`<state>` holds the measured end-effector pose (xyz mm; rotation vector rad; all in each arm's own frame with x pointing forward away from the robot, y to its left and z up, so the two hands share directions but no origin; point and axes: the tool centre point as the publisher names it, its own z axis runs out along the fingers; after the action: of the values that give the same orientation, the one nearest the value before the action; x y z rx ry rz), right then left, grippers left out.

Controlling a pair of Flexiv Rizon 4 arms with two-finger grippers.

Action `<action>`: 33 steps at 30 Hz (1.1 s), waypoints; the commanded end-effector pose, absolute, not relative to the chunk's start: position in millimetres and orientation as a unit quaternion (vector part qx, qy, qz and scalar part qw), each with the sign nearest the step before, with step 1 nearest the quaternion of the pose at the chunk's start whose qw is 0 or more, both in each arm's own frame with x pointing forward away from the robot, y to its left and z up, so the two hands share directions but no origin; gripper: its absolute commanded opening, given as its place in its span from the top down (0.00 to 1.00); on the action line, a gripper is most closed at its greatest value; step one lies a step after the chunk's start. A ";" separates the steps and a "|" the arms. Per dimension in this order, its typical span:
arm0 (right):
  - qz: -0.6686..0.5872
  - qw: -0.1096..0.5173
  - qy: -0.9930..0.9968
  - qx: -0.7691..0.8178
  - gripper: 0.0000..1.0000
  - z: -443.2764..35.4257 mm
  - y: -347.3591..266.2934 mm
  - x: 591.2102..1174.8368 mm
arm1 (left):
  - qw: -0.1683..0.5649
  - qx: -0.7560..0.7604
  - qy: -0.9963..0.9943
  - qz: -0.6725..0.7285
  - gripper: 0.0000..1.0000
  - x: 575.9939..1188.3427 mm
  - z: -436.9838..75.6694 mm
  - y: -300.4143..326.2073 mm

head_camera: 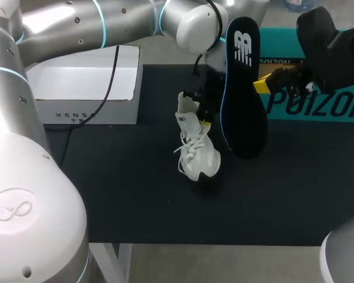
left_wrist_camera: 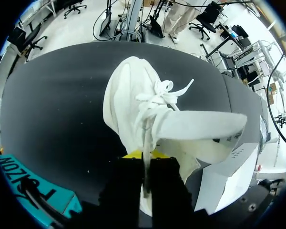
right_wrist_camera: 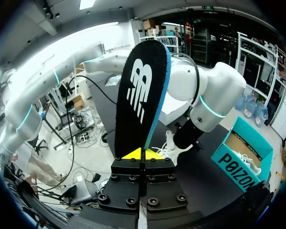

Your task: Take the shoe out of the shoebox, open the shoe tongue, remove and reinsert the insole, then place the shoe into the shoebox

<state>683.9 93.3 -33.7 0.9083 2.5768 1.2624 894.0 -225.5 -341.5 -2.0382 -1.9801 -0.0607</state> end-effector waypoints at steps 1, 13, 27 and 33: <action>0.416 0.064 0.856 0.301 1.00 -33.0 97.3 688.8 | 0.146 -0.711 -0.688 -0.025 1.00 888.5 -333.7 -220.5; 0.416 0.064 0.856 0.301 1.00 -33.0 97.3 688.8 | 0.152 -0.723 -0.673 -0.033 1.00 882.0 -342.8 -221.4; 0.416 0.064 0.856 0.301 1.00 -33.0 97.3 688.8 | 0.154 -0.673 -0.724 0.007 0.00 889.4 -367.5 -234.0; 0.416 0.064 0.856 0.301 1.00 -33.0 97.3 688.8 | 0.062 -0.640 -0.764 0.061 0.00 898.1 -345.1 -228.5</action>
<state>684.0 93.3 -33.7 0.9085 2.5768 1.2624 904.0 -247.6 -358.7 -1.8938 -2.1986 0.0709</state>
